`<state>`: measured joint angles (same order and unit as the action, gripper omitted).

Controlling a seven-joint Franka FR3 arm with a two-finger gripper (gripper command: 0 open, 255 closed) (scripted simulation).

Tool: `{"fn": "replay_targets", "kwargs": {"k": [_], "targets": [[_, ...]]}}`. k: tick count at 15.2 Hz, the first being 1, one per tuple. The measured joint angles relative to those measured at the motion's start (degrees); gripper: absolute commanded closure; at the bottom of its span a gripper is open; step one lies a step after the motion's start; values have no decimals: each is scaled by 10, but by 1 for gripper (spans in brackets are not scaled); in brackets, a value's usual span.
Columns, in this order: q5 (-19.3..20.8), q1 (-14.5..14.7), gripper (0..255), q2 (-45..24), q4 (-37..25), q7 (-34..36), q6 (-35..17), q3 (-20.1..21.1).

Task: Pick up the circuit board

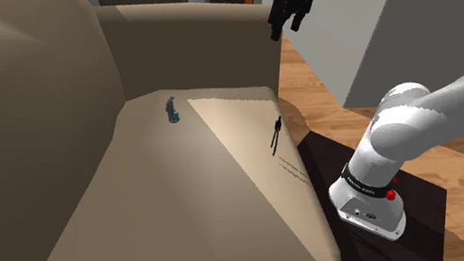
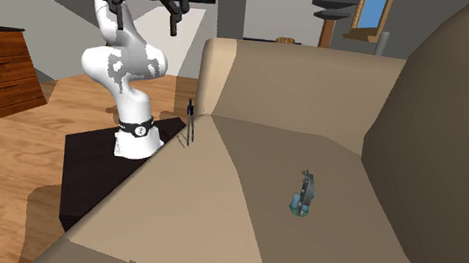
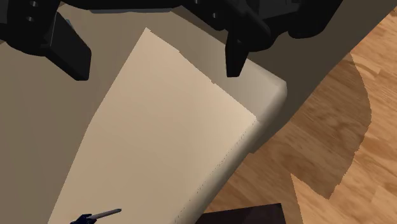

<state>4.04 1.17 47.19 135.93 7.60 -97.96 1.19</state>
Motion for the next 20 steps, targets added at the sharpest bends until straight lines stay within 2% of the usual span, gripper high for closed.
{"fn": "replay_targets", "kwargs": {"k": [4,10,20], "targets": [[-6,6,0,-42,-9,-1,-25,4],[-21,23,0,-166,-43,-6,-97,13],[-40,49,0,-383,-158,-17,-169,36]]}}
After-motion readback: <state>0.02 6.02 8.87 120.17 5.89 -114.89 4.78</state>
